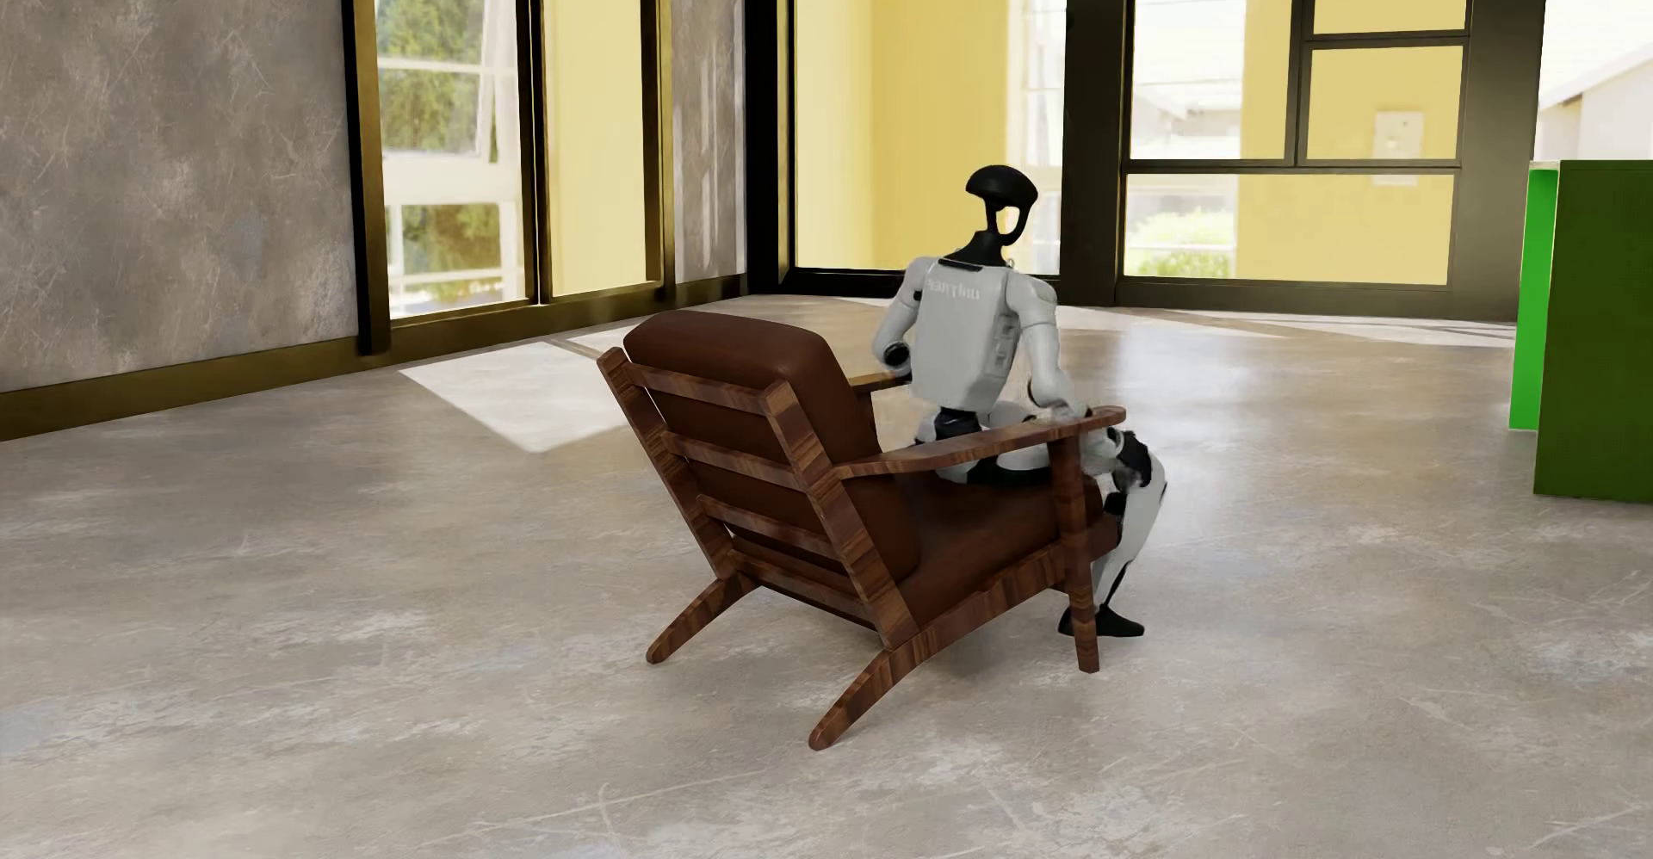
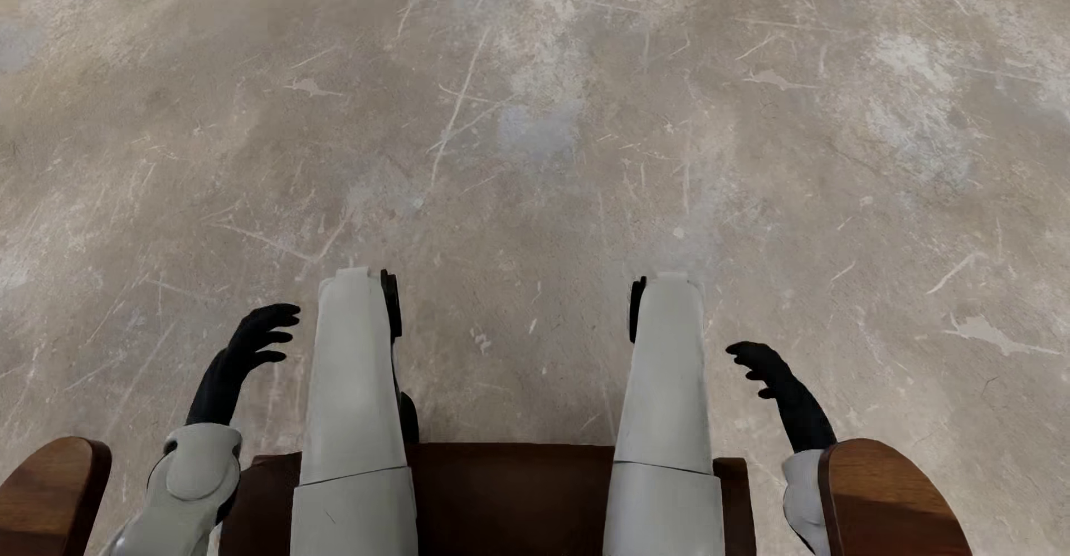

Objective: Get off of the chair

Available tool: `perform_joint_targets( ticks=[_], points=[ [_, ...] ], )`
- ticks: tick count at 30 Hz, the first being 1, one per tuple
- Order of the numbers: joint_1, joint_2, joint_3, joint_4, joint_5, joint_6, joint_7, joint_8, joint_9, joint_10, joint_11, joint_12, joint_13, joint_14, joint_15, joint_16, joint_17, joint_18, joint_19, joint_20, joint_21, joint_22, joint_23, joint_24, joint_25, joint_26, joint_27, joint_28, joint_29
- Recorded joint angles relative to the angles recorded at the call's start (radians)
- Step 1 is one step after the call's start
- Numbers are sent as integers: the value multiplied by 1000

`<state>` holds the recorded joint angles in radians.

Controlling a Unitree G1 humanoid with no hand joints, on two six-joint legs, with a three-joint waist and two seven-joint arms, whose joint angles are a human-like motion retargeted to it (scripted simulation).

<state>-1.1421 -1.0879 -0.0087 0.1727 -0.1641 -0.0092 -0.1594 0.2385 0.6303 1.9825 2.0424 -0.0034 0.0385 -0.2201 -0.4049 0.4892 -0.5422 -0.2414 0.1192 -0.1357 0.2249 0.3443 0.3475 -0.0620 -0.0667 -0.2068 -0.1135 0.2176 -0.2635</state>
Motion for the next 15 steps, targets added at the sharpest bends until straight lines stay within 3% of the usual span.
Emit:
perform_joint_targets(
  ticks=[2, 3, 5, 6, 7, 8, 10, 11, 15],
  points=[
    [-26, -22, 1, 3, 3, -6, -6, 3, 18, 5, 2, -88, -133, 0, -1, 91, -92, -5, 8, -43, 112, -196, -167, 16, -51, -55, -40, 94, -124],
    [-42, -38, 3, 7, 2, -9, -8, 6, 25, 9, 5, -152, -215, -2, -2, 153, -149, -9, 15, -87, 187, -267, -225, 44, -82, -66, -56, 57, -110],
    [-76, -67, 5, 10, 0, -13, -12, 9, 47, 15, 8, -348, -444, -6, -5, 282, -265, -16, 26, -258, 407, -354, -291, 103, -145, -111, -117, -115, 28],
    [-95, -84, 5, 12, -3, -14, -14, 11, 62, 18, 9, -471, -576, -7, -7, 330, -300, -19, 32, -374, 533, -382, -298, 130, -172, -135, -161, -225, 135],
    [-118, -106, 5, 9, -9, -12, -14, 14, 82, 21, 12, -616, -717, -8, -7, 356, -319, -21, 37, -508, 666, -386, -296, 137, -193, -124, -182, -352, 256],
    [-142, -129, 5, 9, -11, -12, -19, 18, 103, 23, 13, -743, -836, -18, -14, 379, -331, -29, 48, -624, 789, -387, -296, 112, -190, -167, -203, -243, 115],
    [-205, -186, 5, 3, -3, -9, -25, 30, 153, 31, 17, -914, -999, -25, -18, 429, -384, -34, 51, -737, 923, -445, -365, 80, -156, -164, -193, -222, 68],
    [-241, -225, 4, -3, 1, -9, -27, 33, 170, 33, 19, -976, -1062, -32, -19, 448, -407, -38, 49, -789, 982, -472, -400, 64, -152, -177, -198, -163, 13],
    [-371, -345, 6, -21, 16, -9, -37, 41, 235, 17, -4, -1096, -1182, -65, -42, 511, -478, -39, 59, -861, 1057, -584, -503, 35, -138, -210, -224, -24, -136]
  ],
)
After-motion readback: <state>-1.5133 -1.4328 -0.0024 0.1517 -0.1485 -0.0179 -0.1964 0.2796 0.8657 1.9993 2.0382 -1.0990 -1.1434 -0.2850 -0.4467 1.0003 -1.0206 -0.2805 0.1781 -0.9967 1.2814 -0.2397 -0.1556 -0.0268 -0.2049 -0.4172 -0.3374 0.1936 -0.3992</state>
